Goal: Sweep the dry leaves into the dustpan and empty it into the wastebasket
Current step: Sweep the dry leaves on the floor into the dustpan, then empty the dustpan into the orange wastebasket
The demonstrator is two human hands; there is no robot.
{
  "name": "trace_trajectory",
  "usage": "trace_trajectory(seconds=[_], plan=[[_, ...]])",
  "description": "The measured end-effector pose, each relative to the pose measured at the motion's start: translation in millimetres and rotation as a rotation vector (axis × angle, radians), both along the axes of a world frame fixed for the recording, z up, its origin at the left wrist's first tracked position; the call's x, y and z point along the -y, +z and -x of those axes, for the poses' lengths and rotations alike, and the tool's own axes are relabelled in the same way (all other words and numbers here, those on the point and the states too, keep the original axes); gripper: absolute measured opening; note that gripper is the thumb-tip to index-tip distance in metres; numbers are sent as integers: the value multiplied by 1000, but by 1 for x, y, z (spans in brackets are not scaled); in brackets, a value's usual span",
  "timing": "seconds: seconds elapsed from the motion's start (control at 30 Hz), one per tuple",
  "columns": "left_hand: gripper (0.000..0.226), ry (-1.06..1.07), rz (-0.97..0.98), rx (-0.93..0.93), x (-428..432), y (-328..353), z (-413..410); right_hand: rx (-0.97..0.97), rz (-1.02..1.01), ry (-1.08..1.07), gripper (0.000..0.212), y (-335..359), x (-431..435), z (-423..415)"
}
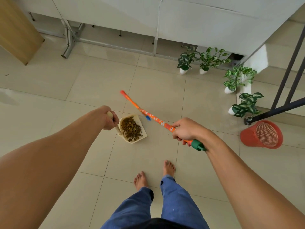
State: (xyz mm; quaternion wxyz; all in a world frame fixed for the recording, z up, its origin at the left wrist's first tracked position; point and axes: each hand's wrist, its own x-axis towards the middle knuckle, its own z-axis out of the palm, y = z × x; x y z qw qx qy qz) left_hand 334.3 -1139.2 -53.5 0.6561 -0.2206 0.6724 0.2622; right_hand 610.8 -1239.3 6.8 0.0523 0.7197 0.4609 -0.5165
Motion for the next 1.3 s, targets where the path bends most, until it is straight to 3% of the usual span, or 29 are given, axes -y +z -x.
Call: trace_trajectory(seconds=[0.23,0.5,0.83,1.13,1.3], plan=[[13,-4,-78,-1,10,22,-10,80,-68,-158,25,-18,-12,-4],[17,-191,-166,4,6,47,-38,63,-93,-384,23,-26,-8,-41],[2,-373,-284,55,-21,63,-118,-21,-107,-546,18,-7,-7,-128],[12,-524,-329,147,-42,84,-193,-14,-156,-647,7,21,0,-188],[8,-679,-343,177,-60,100,-226,-32,-179,-754,12,38,12,-193]])
